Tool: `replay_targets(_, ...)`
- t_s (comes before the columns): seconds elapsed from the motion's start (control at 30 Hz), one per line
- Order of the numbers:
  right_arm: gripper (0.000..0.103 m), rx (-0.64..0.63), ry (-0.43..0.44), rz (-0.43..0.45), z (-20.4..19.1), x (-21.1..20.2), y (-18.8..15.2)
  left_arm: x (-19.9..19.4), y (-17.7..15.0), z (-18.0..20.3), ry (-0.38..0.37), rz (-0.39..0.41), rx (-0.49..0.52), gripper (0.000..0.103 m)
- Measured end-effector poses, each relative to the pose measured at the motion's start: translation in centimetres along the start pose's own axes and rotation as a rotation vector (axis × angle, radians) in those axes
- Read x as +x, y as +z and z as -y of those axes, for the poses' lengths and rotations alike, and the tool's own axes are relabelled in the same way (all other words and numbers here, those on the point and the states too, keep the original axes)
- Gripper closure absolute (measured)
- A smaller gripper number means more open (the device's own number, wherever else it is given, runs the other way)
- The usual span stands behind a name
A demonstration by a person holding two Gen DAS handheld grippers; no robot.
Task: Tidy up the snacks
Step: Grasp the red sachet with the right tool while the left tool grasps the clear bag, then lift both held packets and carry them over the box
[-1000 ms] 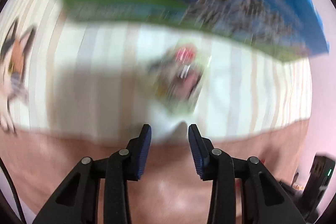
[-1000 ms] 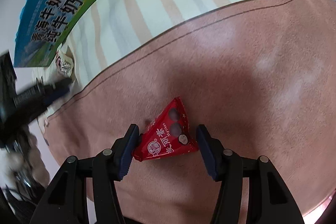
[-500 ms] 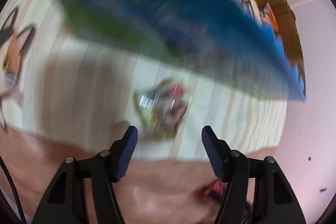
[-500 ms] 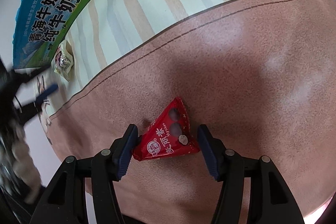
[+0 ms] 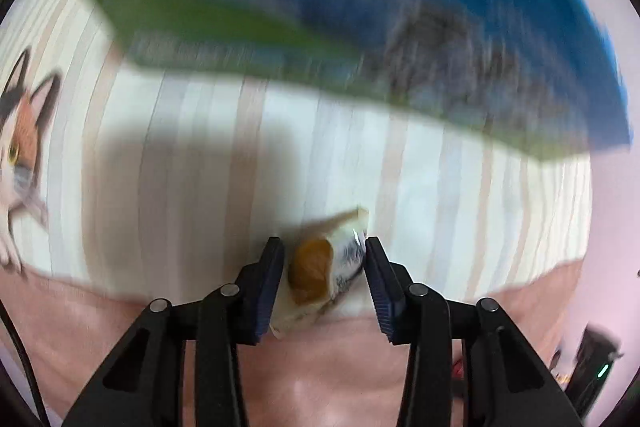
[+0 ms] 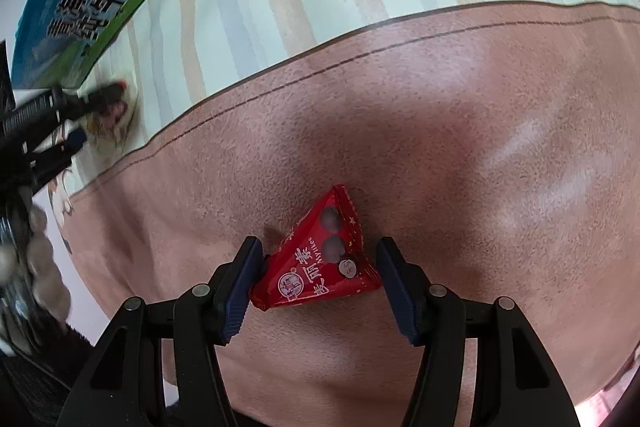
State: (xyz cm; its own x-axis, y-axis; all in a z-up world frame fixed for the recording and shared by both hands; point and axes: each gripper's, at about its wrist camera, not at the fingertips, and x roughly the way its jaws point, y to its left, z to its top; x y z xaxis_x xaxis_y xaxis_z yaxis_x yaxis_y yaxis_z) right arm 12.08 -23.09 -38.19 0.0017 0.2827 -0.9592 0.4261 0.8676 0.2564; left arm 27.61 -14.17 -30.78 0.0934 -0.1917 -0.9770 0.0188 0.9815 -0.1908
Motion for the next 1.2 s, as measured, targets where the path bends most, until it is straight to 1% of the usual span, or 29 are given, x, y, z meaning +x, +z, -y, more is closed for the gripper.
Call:
replay_targets(0.07, 0.041, -0.013, -0.002, -0.005, -0.2, 0.3, 0.2, 0.3, -2.3, -0.7, 0.004, -0.034, 0.019, 0.066)
replay_targets(0.13, 0.041, -0.020, 0.000, -0.009, -0.5, 0.4, 0.2, 0.4, -4.8, -1.7, 0.005, -0.067, 0.018, 0.066)
replay_targets(0.2, 0.041, -0.023, 0.004, -0.015, -0.6, 0.6, 0.4, 0.7, -6.6, -2.7, -0.008, -0.105, 0.006, 0.066)
replay_targets(0.27, 0.041, -0.020, 0.012, -0.021, -0.7, 0.8, 0.6, 1.0, -7.8, -4.3, -0.060, -0.145, -0.053, 0.065)
replay_targets(0.33, 0.040, -0.010, 0.026, -0.026, -0.3, 0.8, 0.8, 0.7, -8.1, -6.0, -0.132, -0.166, -0.134, 0.065)
replay_targets(0.37, 0.039, -0.001, 0.037, -0.030, 0.7, 0.4, 0.9, 0.3, -8.0, -6.8, -0.152, -0.166, -0.163, 0.065)
replay_targets(0.4, 0.038, 0.009, 0.047, -0.032, 0.8, 0.4, 0.9, -0.4, -8.3, -7.9, -0.165, -0.156, -0.182, 0.064)
replay_targets(0.43, 0.038, 0.020, 0.057, -0.036, 0.9, 0.5, 1.0, -1.3, -7.9, -8.6, -0.170, -0.127, -0.198, 0.062)
replay_targets(0.47, 0.037, 0.027, 0.062, -0.040, 1.0, 0.5, 1.1, -2.1, -7.5, -8.8, -0.172, -0.099, -0.203, 0.057)
replay_targets(0.5, 0.037, 0.029, 0.064, -0.042, 1.1, 0.4, 1.3, -2.8, -6.9, -8.8, -0.174, -0.070, -0.199, 0.049)
replay_targets(0.53, 0.036, 0.028, 0.065, -0.043, 1.1, 0.5, 1.3, -3.5, -5.7, -8.3, -0.168, -0.044, -0.185, 0.045)
replay_targets(0.57, 0.036, 0.026, 0.062, -0.045, 0.9, 0.5, 1.3, -4.0, -4.9, -8.2, -0.156, -0.031, -0.174, 0.038)
replay_targets(0.6, 0.036, 0.024, 0.059, -0.047, 0.8, 0.6, 1.3, -4.3, -3.2, -7.7, -0.146, -0.025, -0.165, 0.037)
replay_targets(0.7, 0.036, 0.021, 0.051, -0.052, 0.5, 1.0, 1.4, -4.0, -1.1, -6.3, -0.126, -0.039, -0.140, 0.037)
replay_targets(0.73, 0.036, 0.021, 0.050, -0.055, 0.4, 1.1, 1.5, -3.6, -0.9, -6.2, -0.108, -0.045, -0.135, 0.037)
replay_targets(0.83, 0.036, 0.031, 0.056, -0.061, 0.2, 1.4, 1.6, -2.0, 1.2, -4.3, -0.069, -0.060, -0.108, 0.037)
replay_targets(0.87, 0.036, 0.036, 0.059, -0.062, -0.2, 1.6, 1.6, -1.8, 1.5, -4.0, -0.061, -0.055, -0.101, 0.037)
replay_targets(0.9, 0.036, 0.039, 0.062, -0.062, -0.1, 1.5, 1.6, -1.7, 1.6, -3.7, -0.051, -0.043, -0.095, 0.039)
replay_targets(0.93, 0.036, 0.046, 0.067, -0.062, -0.1, 1.6, 1.6, -1.8, 1.6, -3.6, -0.048, -0.026, -0.087, 0.040)
replay_targets(0.97, 0.036, 0.049, 0.071, -0.062, 0.3, 1.5, 1.8, -1.5, 1.5, -3.2, -0.037, -0.024, -0.082, 0.050)
replay_targets(1.0, 0.036, 0.052, 0.073, -0.062, 0.4, 1.5, 1.8, -1.6, 1.4, -3.4, -0.033, -0.030, -0.075, 0.050)
replay_targets(1.03, 0.036, 0.052, 0.075, -0.060, 0.5, 1.5, 1.8, -1.0, 1.5, -2.4, -0.038, -0.030, -0.073, 0.050)
replay_targets(1.07, 0.036, 0.049, 0.076, -0.059, 0.7, 1.4, 1.8, -0.9, 1.2, -2.3, -0.042, -0.031, -0.072, 0.050)
replay_targets(1.2, 0.036, 0.050, 0.079, -0.057, 1.0, 1.4, 1.7, 0.0, -0.6, -1.2, -0.058, -0.060, -0.074, 0.051)
